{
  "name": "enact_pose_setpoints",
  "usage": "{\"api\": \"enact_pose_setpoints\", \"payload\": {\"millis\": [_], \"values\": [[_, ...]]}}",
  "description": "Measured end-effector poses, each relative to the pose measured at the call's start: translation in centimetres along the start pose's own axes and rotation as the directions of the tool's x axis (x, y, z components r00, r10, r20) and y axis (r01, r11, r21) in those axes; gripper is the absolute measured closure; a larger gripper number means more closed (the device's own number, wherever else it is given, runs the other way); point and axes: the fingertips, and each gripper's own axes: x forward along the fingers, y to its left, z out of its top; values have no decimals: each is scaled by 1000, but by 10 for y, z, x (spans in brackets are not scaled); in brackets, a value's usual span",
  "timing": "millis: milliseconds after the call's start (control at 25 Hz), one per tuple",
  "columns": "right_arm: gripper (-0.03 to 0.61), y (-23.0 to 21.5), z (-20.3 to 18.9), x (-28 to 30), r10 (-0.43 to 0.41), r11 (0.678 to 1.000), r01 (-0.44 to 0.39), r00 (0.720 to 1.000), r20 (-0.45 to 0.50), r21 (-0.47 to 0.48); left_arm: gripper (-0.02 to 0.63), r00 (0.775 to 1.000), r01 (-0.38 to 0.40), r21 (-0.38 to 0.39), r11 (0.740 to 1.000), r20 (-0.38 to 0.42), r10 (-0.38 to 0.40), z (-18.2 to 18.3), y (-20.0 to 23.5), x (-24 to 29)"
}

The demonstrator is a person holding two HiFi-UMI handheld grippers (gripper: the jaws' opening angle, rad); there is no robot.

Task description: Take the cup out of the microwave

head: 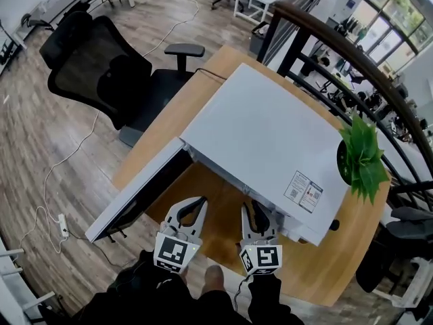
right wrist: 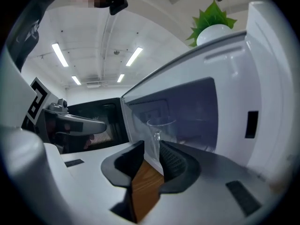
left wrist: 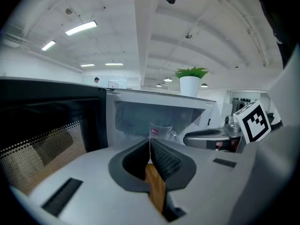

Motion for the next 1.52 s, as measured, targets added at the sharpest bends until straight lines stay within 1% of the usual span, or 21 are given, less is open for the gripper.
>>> {"api": "enact_pose_setpoints", "payload": {"millis": [200, 680, 1080, 1520], "values": [[440, -3, -11, 20, 31, 1000, -30, 999, -18, 9, 588, 999, -43, -22, 999, -17, 42, -15, 11, 4], [445, 5, -19, 47, 112, 994, -112, 993, -37, -5, 588, 993, -108, -67, 992, -43, 106, -37, 28, 5], [449, 20, -13, 70, 166, 986, -167, 985, -43, -20, 588, 987, -158, -89, 983, -50, 154, -41, 46, -3], [451, 38, -12, 98, 212, 976, -215, 975, -61, -43, 588, 980, -195, -119, 974, -58, 189, -49, 65, -9]]}}
